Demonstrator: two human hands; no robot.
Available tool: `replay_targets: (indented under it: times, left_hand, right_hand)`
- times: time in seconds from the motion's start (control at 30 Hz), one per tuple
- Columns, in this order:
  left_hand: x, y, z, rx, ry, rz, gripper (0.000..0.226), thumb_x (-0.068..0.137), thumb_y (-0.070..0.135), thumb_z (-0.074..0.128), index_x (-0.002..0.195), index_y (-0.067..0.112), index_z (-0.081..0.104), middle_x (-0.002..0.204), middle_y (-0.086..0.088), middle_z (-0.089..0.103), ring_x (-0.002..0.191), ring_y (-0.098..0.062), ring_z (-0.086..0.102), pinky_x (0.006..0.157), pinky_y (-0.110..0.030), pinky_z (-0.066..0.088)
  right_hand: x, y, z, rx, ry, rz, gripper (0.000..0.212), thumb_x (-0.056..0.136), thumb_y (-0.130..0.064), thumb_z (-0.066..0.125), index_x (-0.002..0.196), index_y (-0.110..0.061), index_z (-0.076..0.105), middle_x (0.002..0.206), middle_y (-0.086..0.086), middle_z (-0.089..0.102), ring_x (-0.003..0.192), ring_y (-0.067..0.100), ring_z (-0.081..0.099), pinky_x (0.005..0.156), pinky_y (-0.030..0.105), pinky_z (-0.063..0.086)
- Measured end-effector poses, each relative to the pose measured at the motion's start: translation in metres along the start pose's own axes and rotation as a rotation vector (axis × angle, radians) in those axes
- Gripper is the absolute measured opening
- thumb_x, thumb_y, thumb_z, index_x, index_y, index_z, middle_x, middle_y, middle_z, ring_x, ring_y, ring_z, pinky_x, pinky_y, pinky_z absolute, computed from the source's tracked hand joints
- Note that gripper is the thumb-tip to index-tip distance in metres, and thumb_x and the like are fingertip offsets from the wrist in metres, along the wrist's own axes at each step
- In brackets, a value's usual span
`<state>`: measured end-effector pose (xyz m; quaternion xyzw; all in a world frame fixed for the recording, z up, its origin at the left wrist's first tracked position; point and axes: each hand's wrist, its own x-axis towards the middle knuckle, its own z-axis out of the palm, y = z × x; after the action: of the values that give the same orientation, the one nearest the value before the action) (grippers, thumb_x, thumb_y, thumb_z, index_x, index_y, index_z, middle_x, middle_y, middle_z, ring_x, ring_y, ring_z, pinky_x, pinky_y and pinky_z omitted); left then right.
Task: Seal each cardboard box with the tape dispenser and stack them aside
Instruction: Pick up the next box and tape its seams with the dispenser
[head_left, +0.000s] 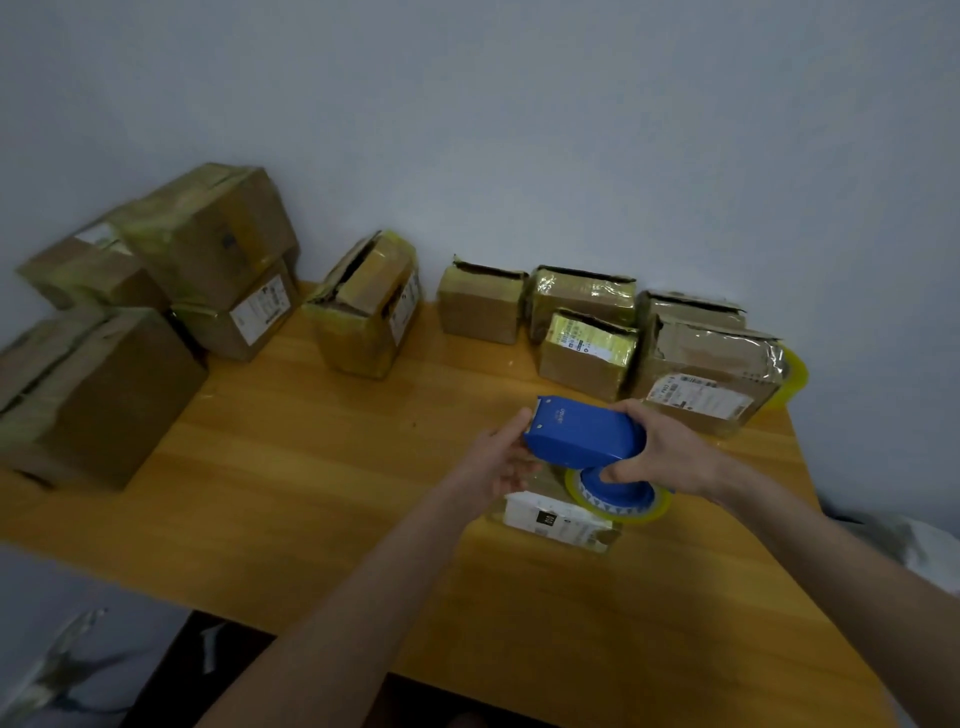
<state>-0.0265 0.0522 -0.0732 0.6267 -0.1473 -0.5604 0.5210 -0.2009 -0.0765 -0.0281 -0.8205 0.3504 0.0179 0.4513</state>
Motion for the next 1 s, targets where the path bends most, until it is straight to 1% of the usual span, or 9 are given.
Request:
replay_targets:
  times: [0.07,0.13,0.27,0.33,0.53,0.6,0.7,0.8,1.0]
  left_hand:
    - [0.0,-0.001,0.0,-0.1,-0.014,-0.043,0.05,0.093,0.048,0.051,0.12,0.006,0.057,0.089,-0.003,0.061,0.074,-0.012,0.054,0.061,-0.021,0.044]
    - [0.001,-0.005,-0.001,-0.136,-0.034,-0.063,0.038,0.094,0.039,0.054,0.112,0.006,0.06,0.079,-0.001,0.058,0.064,-0.008,0.049,0.054,-0.017,0.041]
    - [0.006,-0.006,-0.004,-0.044,0.016,-0.045,0.013,0.093,0.011,0.058,0.105,0.006,0.06,0.072,0.001,0.057,0.056,-0.005,0.047,0.047,-0.013,0.038]
    - [0.007,-0.002,-0.007,0.049,0.036,-0.021,0.006,0.094,0.011,0.056,0.095,0.009,0.062,0.071,0.001,0.057,0.059,-0.006,0.047,0.049,-0.015,0.039]
    - [0.012,0.008,-0.012,0.14,0.107,-0.024,0.016,0.097,0.023,0.045,0.089,0.019,0.059,0.091,0.001,0.064,0.084,-0.015,0.056,0.075,-0.032,0.044]
    - [0.013,0.008,-0.015,0.197,0.114,-0.021,0.014,0.096,0.029,0.049,0.088,0.021,0.059,0.09,0.003,0.064,0.084,-0.014,0.056,0.073,-0.03,0.044]
    - [0.016,0.004,-0.018,0.301,0.154,0.02,0.004,0.093,0.021,0.059,0.093,0.019,0.062,0.082,0.005,0.064,0.075,-0.007,0.054,0.062,-0.022,0.041]
    - [0.022,0.003,-0.022,0.387,0.228,0.078,0.01,0.092,0.017,0.061,0.099,0.013,0.068,0.077,0.005,0.063,0.068,-0.007,0.05,0.058,-0.022,0.037]
    - [0.026,0.004,-0.044,0.453,0.338,0.118,0.012,0.088,0.026,0.067,0.087,0.015,0.063,0.08,0.001,0.063,0.069,-0.01,0.052,0.056,-0.022,0.041]
  right_hand:
    - [-0.001,0.002,0.0,-0.005,0.006,-0.004,0.059,0.073,-0.013,0.081,0.121,-0.022,0.047,0.109,-0.001,0.057,0.097,0.016,0.062,0.084,0.032,0.053]
    - [-0.001,0.003,0.0,-0.006,0.008,-0.014,0.06,0.073,-0.013,0.081,0.121,-0.023,0.047,0.109,-0.001,0.057,0.096,0.015,0.062,0.081,0.028,0.053]
    - [0.0,0.004,0.001,-0.001,0.002,-0.019,0.061,0.073,-0.013,0.081,0.121,-0.025,0.045,0.108,-0.003,0.057,0.095,0.011,0.061,0.073,0.019,0.05]
    - [0.001,0.004,0.001,-0.016,0.004,-0.02,0.062,0.073,-0.014,0.081,0.122,-0.024,0.045,0.109,-0.002,0.057,0.096,0.013,0.061,0.075,0.021,0.05]
    - [0.006,-0.001,0.001,-0.1,0.016,-0.044,0.063,0.07,-0.023,0.084,0.119,-0.028,0.046,0.106,-0.009,0.057,0.092,0.006,0.058,0.07,0.017,0.046]
    - [0.008,-0.001,0.002,-0.109,0.012,-0.052,0.065,0.069,-0.027,0.085,0.12,-0.028,0.046,0.108,-0.008,0.057,0.095,0.009,0.059,0.074,0.02,0.048]
    - [0.009,-0.005,0.003,-0.149,0.0,-0.075,0.065,0.069,-0.033,0.086,0.12,-0.029,0.047,0.108,-0.009,0.057,0.096,0.01,0.059,0.076,0.021,0.047]
    - [0.01,-0.009,0.001,-0.223,-0.011,-0.114,0.061,0.072,-0.034,0.083,0.119,-0.034,0.045,0.105,-0.011,0.056,0.092,0.006,0.058,0.072,0.017,0.045]
    - [0.011,-0.012,-0.006,-0.368,-0.004,-0.15,0.064,0.071,-0.033,0.08,0.125,-0.032,0.045,0.107,-0.007,0.059,0.093,0.013,0.06,0.078,0.026,0.051]
